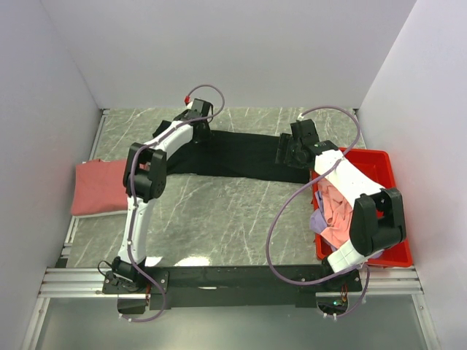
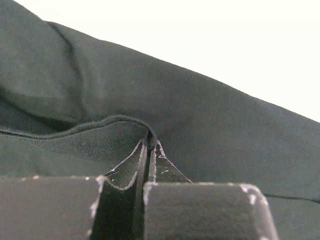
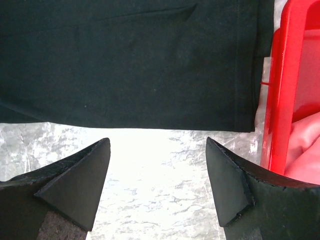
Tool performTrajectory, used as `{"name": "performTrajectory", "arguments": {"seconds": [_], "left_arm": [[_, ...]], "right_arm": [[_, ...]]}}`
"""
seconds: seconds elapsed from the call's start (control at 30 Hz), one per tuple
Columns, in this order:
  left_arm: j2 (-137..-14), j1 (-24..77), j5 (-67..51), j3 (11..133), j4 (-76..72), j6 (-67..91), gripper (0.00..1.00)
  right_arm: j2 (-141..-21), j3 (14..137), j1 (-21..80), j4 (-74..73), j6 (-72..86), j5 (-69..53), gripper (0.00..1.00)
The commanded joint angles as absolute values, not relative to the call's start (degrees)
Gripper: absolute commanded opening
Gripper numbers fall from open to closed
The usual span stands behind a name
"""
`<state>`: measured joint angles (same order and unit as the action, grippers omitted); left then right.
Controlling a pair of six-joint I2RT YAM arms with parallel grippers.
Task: Fold and stack the t-shirts
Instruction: Fold the tshirt
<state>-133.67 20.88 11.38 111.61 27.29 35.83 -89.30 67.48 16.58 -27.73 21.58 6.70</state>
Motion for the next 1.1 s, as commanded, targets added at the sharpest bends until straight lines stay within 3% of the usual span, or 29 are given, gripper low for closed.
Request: {"name": "performTrajectory", "arguments": {"seconds": [0.0, 0.13, 0.27, 0.37, 0.5, 0.57, 0.83, 1.07], "left_arm": [[-135.52, 21.18, 10.99, 115.57, 25.75, 33.40, 0.01], [-137.02, 21.36, 10.20, 117.85, 25.75, 33.31, 0.08], [-137.37, 21.44, 10.28, 118.83, 27.25, 33.14, 0.49], [-135.18, 21.53, 10.99, 116.72, 26.63, 32.96, 0.68], [-128.78, 21.80, 10.72, 112.60, 24.44, 32.78, 0.83], [-125.70, 21.80, 9.58, 110.22, 22.77, 32.35, 0.99], [-120.24, 20.13, 10.46, 105.13, 23.90, 33.83, 1.00], [-119.53, 15.91, 8.53, 98.09, 26.19, 38.58, 1.00]], "right_arm": [[-89.91, 70.05, 16.35, -27.69, 21.09, 8.26, 0.83], [-90.09, 70.14, 16.35, -27.95, 21.18, 8.44, 0.83], [-90.44, 70.40, 16.26, -28.21, 21.09, 8.61, 0.83], [-90.61, 70.58, 16.35, -28.30, 21.18, 8.35, 0.83], [-90.97, 71.63, 16.26, -28.74, 21.18, 8.17, 0.83], [-91.58, 72.59, 16.35, -28.83, 21.01, 8.00, 0.83], [-98.15, 78.65, 16.26, -30.06, 20.48, 4.23, 0.83], [-111.69, 95.15, 16.26, -34.98, 19.07, 4.39, 0.84]]}}
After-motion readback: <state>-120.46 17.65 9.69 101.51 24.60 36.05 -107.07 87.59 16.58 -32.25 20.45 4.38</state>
